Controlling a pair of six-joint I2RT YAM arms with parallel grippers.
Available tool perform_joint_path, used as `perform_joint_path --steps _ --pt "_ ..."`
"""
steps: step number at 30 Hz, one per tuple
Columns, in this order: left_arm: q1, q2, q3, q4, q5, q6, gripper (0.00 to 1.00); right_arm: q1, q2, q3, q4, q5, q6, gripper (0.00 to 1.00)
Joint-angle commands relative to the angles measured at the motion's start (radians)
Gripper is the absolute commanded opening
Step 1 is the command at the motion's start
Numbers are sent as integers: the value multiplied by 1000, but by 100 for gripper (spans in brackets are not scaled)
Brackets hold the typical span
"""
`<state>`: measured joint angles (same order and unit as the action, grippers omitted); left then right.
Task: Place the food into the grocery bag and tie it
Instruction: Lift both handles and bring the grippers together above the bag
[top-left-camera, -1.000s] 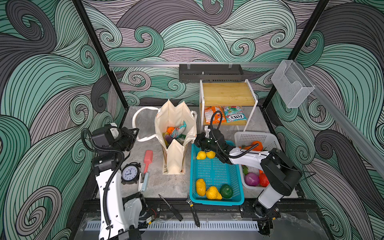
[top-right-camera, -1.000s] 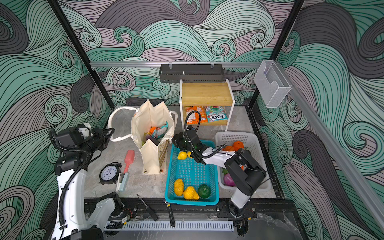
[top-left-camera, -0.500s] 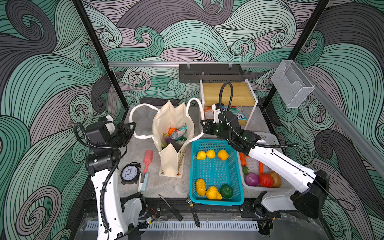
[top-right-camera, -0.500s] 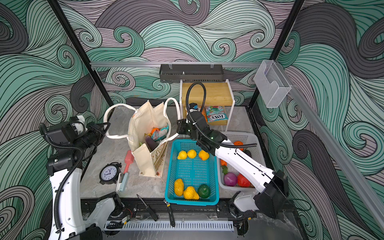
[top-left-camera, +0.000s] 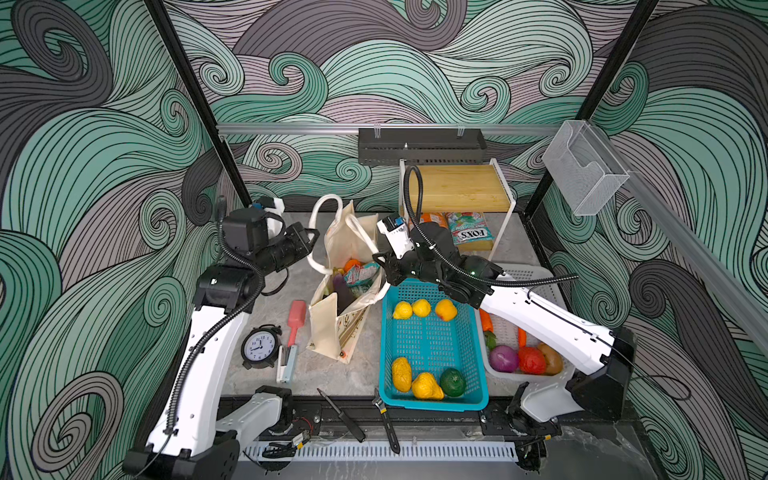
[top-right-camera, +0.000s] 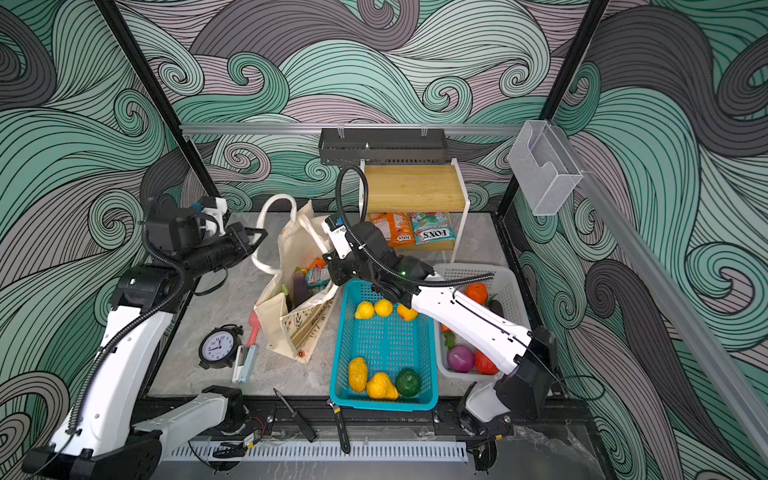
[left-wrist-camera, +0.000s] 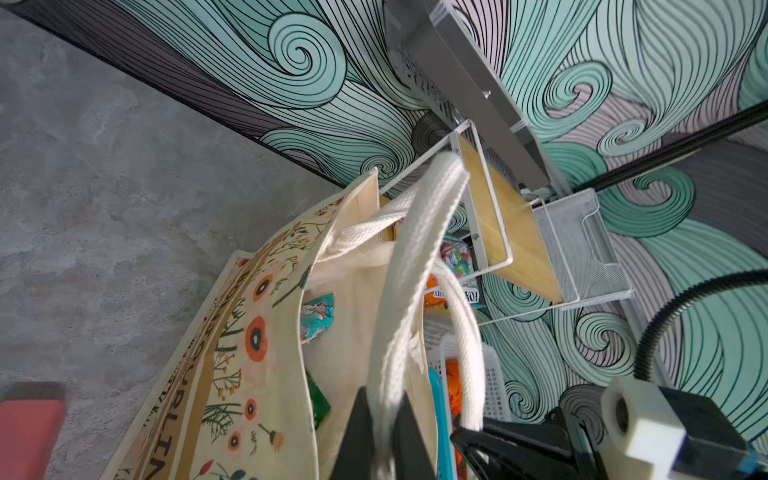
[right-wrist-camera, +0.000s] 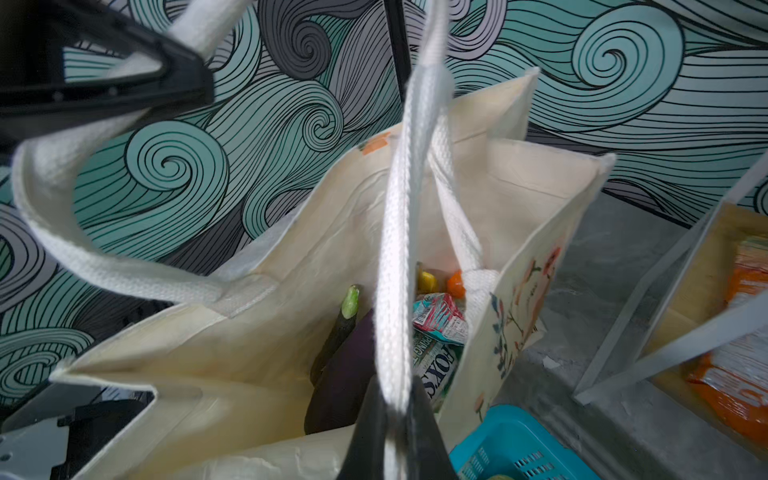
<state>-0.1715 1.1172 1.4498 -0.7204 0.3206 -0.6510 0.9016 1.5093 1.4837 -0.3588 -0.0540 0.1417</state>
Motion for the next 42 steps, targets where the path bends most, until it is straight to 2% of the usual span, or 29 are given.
perform_joint_path --steps 1,4,8,11,16,20,22,25,27,29,33,37,42 --pt "-96 64 75 -96 -67 83 0 13 51 39 -7 -53 -75 0" --pt "-199 95 109 -117 -126 111 0 13 74 52 58 -64 -81 0" --pt "-273 119 129 -199 -144 128 0 -6 87 71 138 9 -44 0" --pt "-319 116 141 -278 -196 149 3 -39 100 95 187 -36 -4 0" --pt "-329 169 217 -346 -186 221 29 -44 103 30 365 -77 46 0" --pt "-330 209 293 -353 -174 241 43 -46 131 27 391 -78 57 0" --pt "-330 215 326 -358 -182 248 54 -46 131 7 426 -73 64 0" --pt "-327 218 373 -384 -274 252 65 -47 116 -20 445 -61 62 0" --pt "-303 202 377 -364 -324 215 78 -49 99 -40 455 -65 59 0" --pt "-239 185 357 -302 -280 160 79 -48 84 -61 461 -76 50 0" --pt "-115 164 208 -51 -88 -22 78 -50 57 -91 466 -114 18 0" --pt "-92 245 187 91 21 -114 76 -49 35 -106 456 -160 -10 0" --pt "-83 349 202 158 94 -189 76 -49 12 -124 451 -204 -38 0"
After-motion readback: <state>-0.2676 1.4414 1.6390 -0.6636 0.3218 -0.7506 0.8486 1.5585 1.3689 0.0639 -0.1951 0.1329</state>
